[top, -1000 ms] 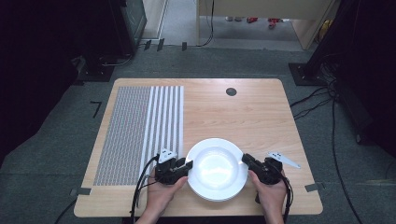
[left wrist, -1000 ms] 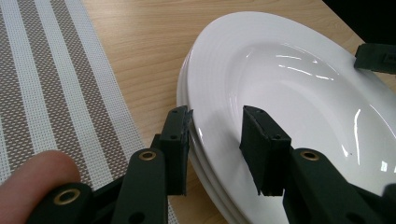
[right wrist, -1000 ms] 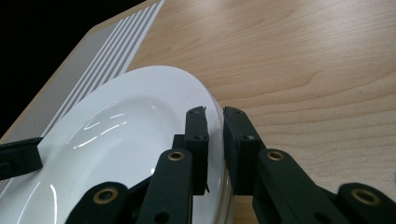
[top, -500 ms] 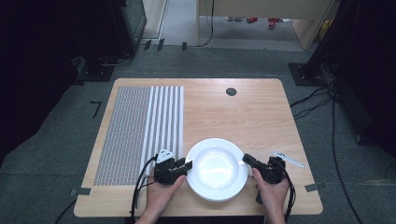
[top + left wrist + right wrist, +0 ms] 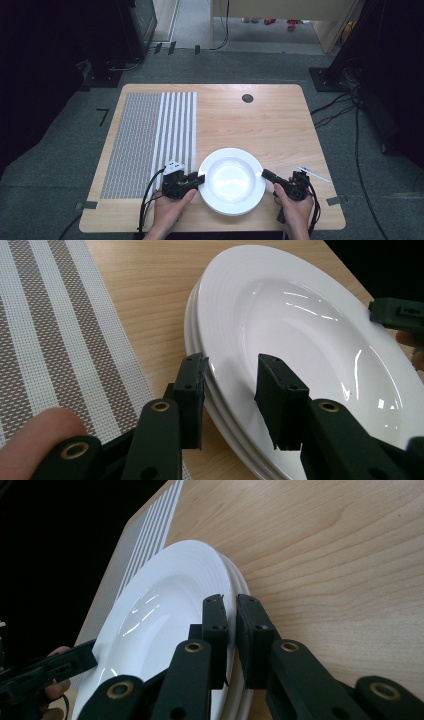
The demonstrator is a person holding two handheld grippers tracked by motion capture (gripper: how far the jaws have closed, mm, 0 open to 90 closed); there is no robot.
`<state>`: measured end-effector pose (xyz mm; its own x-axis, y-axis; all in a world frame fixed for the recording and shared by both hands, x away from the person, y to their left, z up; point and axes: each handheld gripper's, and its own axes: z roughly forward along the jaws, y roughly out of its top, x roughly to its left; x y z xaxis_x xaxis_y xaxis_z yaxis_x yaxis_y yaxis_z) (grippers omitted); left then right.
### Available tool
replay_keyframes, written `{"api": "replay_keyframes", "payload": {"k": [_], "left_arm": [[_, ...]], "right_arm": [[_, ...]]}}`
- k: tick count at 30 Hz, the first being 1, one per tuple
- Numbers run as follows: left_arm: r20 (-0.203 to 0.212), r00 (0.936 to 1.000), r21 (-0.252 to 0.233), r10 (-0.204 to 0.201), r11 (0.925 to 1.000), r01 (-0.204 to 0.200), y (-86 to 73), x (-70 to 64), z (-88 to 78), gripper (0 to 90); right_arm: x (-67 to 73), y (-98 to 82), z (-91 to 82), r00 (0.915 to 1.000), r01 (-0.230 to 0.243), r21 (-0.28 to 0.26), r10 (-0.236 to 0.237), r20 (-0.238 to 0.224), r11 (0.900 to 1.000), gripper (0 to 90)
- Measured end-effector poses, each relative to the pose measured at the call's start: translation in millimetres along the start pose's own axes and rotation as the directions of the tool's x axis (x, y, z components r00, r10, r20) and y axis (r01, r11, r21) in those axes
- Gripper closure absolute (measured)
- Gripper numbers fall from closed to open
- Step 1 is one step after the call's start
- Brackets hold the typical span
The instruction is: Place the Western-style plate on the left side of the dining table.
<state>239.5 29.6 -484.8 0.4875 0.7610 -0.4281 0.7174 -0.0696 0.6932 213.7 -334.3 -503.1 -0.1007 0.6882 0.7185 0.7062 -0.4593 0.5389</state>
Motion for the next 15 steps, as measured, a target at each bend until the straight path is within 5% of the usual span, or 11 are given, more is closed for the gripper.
{"api": "replay_keyframes", "payload": {"k": [8, 15], "left_arm": [[0.028, 0.9985, -0.004, -0.048, 0.9988, 0.048, -0.4, 4.1, -0.9, 65.0], [0.033, 0.9979, -0.015, -0.055, 0.9984, 0.055, -1.0, 4.7, -0.3, 65.0]], "right_arm": [[-3.6, -1.0, 2.5, 0.9944, -0.074, 0.036, 0.076, -0.073, 0.997, 82.2], [-2.3, -2.3, 4.0, 0.9921, -0.058, 0.003, 0.058, -0.111, 0.998, 83.3]]}}
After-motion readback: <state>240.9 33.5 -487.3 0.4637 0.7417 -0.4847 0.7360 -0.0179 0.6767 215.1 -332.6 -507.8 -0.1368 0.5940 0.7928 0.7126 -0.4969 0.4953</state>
